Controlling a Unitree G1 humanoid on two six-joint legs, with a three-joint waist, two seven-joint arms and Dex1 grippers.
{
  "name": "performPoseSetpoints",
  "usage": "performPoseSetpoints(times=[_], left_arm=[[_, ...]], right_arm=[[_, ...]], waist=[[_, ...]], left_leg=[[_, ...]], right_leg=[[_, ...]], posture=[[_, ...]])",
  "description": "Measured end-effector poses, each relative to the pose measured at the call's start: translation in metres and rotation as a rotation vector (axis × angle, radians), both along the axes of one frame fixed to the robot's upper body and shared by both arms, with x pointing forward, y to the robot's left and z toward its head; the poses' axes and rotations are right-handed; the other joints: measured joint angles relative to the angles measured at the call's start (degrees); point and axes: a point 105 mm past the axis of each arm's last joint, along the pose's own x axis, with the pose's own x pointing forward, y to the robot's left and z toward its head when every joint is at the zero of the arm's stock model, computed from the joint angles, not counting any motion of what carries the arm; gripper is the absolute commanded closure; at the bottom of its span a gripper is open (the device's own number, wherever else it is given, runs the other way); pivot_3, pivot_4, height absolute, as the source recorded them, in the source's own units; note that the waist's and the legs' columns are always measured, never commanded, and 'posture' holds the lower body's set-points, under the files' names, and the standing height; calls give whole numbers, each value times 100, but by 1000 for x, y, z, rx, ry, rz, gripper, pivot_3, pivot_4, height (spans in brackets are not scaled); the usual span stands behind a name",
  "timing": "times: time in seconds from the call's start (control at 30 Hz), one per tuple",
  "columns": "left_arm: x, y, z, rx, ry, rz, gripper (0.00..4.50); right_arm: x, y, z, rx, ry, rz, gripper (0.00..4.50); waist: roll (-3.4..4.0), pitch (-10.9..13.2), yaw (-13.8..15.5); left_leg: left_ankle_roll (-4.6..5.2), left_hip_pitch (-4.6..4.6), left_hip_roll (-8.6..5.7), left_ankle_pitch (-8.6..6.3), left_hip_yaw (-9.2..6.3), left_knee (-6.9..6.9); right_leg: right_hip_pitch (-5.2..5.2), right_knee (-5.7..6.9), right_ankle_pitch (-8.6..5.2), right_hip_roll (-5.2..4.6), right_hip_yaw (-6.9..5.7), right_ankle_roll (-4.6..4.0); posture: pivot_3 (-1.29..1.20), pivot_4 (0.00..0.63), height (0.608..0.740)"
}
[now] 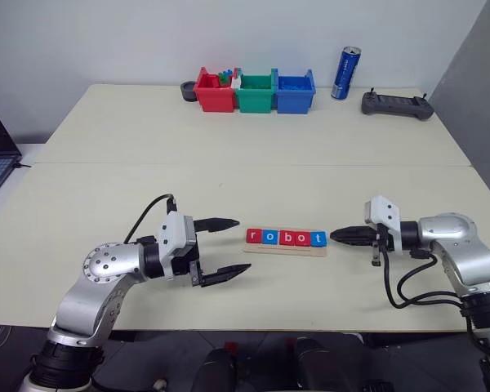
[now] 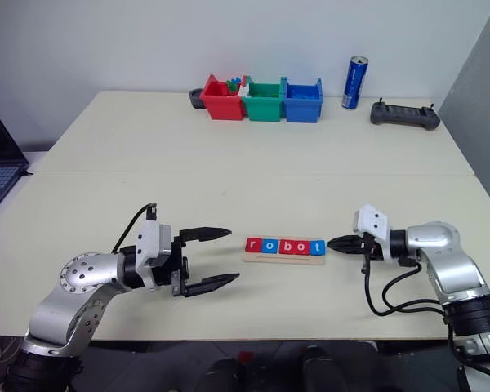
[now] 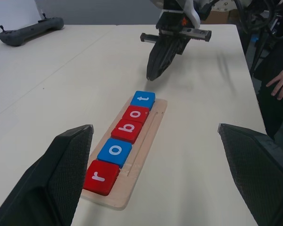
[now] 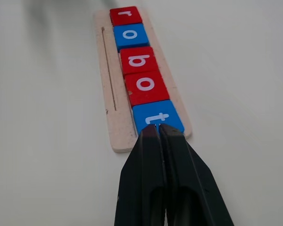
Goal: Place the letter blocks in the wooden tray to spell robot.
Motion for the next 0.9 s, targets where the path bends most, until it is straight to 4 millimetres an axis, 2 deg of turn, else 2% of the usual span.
performPoseSetpoints(times=[0.27,0.9], left_arm=[[-3,2,-7,0,28,13,0],[-4,2,-6,1,23,15,0]], right_arm=[[1,-3,-12,-14,22,-6,4457],[8,10,-9,11,8,13,4457]], waist=[[0,0,0],[0,0,-1]], left_leg=[[0,0,0,0,-1,0],[0,0,0,0,-1,0]], right_leg=[[0,0,0,0,0,0],[0,0,0,0,0,0]], posture=[[0,150,740],[0,150,740]])
